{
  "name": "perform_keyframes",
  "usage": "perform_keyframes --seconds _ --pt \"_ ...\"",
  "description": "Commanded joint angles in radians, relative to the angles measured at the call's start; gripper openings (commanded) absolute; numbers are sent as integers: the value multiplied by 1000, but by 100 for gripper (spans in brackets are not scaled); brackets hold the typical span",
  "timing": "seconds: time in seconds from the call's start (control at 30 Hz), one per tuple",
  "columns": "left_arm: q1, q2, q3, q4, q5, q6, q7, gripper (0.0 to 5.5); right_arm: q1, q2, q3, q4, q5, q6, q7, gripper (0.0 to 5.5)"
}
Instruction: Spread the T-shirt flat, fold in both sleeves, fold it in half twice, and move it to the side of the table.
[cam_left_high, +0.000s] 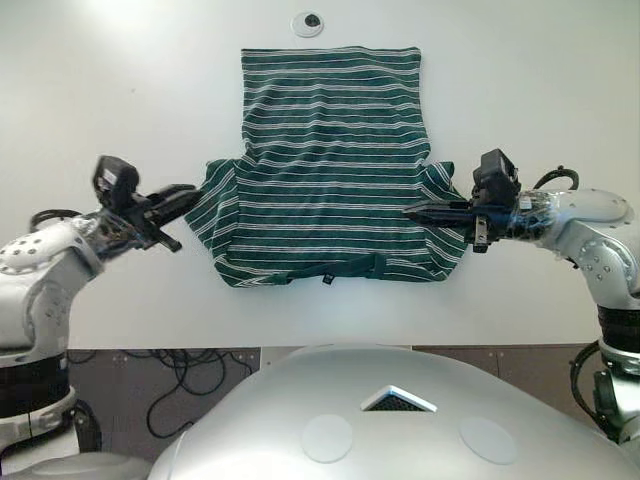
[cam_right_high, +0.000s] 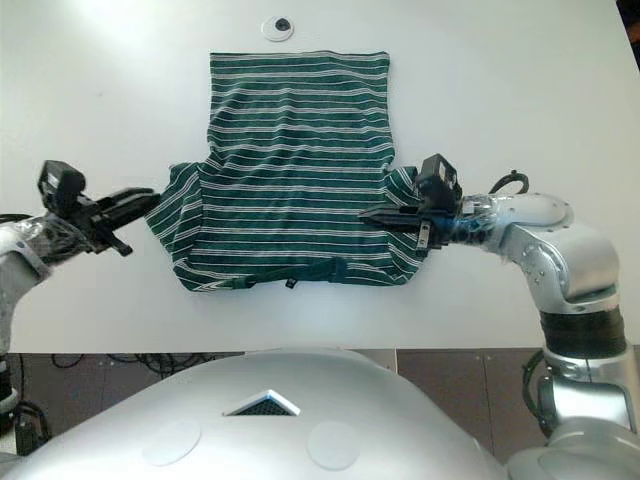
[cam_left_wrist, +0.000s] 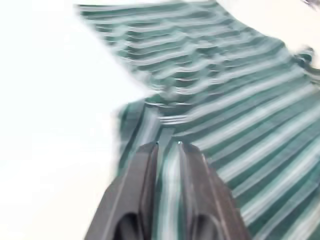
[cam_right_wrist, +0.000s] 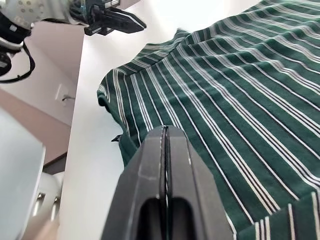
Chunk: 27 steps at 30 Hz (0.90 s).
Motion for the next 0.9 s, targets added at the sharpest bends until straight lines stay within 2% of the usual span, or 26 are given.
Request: perform_keyframes --seconds 0.03,0.2,0.4,0.47,0.53,0.73,0.9 --pt "12 -18 6 106 36 9 25 70 -11 9 -2 -14 -1 16 -42 0" --pt "1 -38 -36 162 36 18 -1 70 -28 12 5 -4 -4 18 -63 0" --pt "23 -72 -58 121 -1 47 -20 70 -38 16 22 18 -25 8 -90 0" --pt "26 -73 -61 120 3 46 -19 37 -37 17 27 21 -29 4 -96 0" --pt "26 -77 -49 112 -11 44 -22 4 -42 17 30 27 -32 1 -99 0" --pt "1 -109 27 -62 -202 103 -52 1 -36 14 36 32 -47 -6 -98 0" --pt "-38 -143 -79 -163 -234 149 9 1 -46 6 57 46 -71 -11 -88 0"
